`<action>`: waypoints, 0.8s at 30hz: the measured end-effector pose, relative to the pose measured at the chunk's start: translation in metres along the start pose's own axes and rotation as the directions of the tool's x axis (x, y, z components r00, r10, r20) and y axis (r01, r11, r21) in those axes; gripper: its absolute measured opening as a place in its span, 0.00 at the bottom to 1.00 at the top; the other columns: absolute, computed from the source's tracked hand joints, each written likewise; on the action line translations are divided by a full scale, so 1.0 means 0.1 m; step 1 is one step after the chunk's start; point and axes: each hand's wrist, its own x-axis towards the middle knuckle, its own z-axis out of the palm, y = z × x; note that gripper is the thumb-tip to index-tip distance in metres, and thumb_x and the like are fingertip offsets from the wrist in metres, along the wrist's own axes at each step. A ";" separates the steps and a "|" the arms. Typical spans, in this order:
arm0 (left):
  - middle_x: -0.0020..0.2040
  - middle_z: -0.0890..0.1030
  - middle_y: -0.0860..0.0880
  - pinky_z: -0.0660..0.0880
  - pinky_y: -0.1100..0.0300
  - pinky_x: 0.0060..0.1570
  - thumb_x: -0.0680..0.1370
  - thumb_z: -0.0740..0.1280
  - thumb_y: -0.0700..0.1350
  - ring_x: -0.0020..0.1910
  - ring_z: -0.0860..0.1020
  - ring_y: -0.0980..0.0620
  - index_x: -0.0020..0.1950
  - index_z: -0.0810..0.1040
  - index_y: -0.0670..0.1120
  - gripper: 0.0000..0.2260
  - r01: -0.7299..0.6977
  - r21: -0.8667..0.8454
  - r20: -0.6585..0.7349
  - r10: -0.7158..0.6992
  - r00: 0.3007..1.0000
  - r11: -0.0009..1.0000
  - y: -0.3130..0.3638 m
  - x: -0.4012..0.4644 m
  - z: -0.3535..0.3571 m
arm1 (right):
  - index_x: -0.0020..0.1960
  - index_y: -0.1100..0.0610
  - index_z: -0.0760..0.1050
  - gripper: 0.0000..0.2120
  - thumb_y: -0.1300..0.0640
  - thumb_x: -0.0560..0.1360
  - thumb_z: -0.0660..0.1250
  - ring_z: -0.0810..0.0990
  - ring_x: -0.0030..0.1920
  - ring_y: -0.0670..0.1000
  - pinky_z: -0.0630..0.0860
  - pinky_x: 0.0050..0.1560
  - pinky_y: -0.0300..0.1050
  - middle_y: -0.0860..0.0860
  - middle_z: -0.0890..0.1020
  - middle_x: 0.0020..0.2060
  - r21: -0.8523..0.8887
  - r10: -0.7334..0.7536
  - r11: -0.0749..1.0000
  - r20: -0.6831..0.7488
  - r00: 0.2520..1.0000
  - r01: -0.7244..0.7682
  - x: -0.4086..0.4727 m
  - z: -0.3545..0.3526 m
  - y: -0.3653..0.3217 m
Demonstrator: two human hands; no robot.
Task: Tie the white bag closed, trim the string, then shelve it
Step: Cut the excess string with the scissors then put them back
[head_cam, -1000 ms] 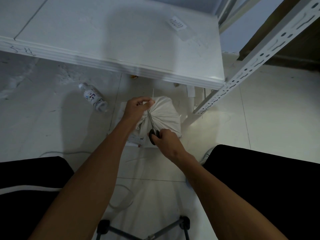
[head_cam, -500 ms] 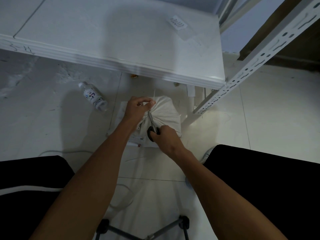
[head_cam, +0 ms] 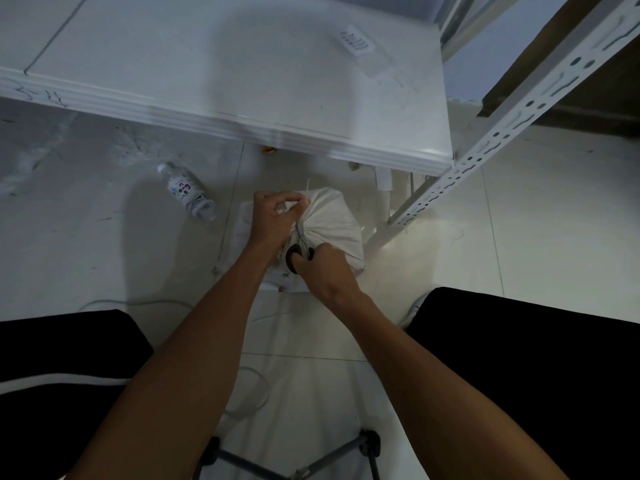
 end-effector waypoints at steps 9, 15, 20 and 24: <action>0.44 0.79 0.49 0.75 0.65 0.46 0.75 0.73 0.46 0.41 0.77 0.59 0.46 0.84 0.48 0.03 0.090 -0.232 0.011 -0.090 0.996 0.968 0.08 -0.01 -0.05 | 0.31 0.57 0.67 0.21 0.49 0.79 0.64 0.67 0.25 0.44 0.61 0.24 0.34 0.47 0.70 0.25 -0.028 -0.061 0.998 -0.030 0.998 0.060 -0.05 -0.07 0.11; 0.38 0.80 0.47 0.73 0.59 0.40 0.76 0.70 0.44 0.38 0.76 0.53 0.46 0.83 0.46 0.03 0.219 -0.357 -0.005 -0.237 0.972 0.908 0.24 0.07 -0.18 | 0.31 0.54 0.62 0.21 0.49 0.76 0.69 0.65 0.26 0.45 0.63 0.27 0.36 0.48 0.68 0.26 -0.052 -0.139 0.990 -0.233 0.962 0.131 -0.08 -0.45 0.35; 0.36 0.81 0.48 0.73 0.70 0.37 0.76 0.69 0.37 0.31 0.76 0.64 0.48 0.82 0.35 0.05 0.010 -0.106 -0.036 -0.014 0.999 0.994 0.45 0.06 -0.38 | 0.31 0.57 0.65 0.24 0.44 0.75 0.70 0.68 0.28 0.46 0.62 0.29 0.39 0.51 0.70 0.29 0.007 -0.163 0.985 -0.302 0.939 0.173 0.00 -0.63 0.20; 0.29 0.81 0.57 0.76 0.67 0.39 0.71 0.73 0.31 0.30 0.78 0.63 0.41 0.81 0.45 0.09 -0.032 -0.070 -0.088 0.026 0.996 0.997 0.50 0.06 -0.68 | 0.33 0.56 0.73 0.20 0.44 0.74 0.71 0.73 0.37 0.48 0.68 0.44 0.38 0.53 0.72 0.41 -0.093 -0.238 0.971 -0.221 0.946 0.222 0.06 -0.72 0.05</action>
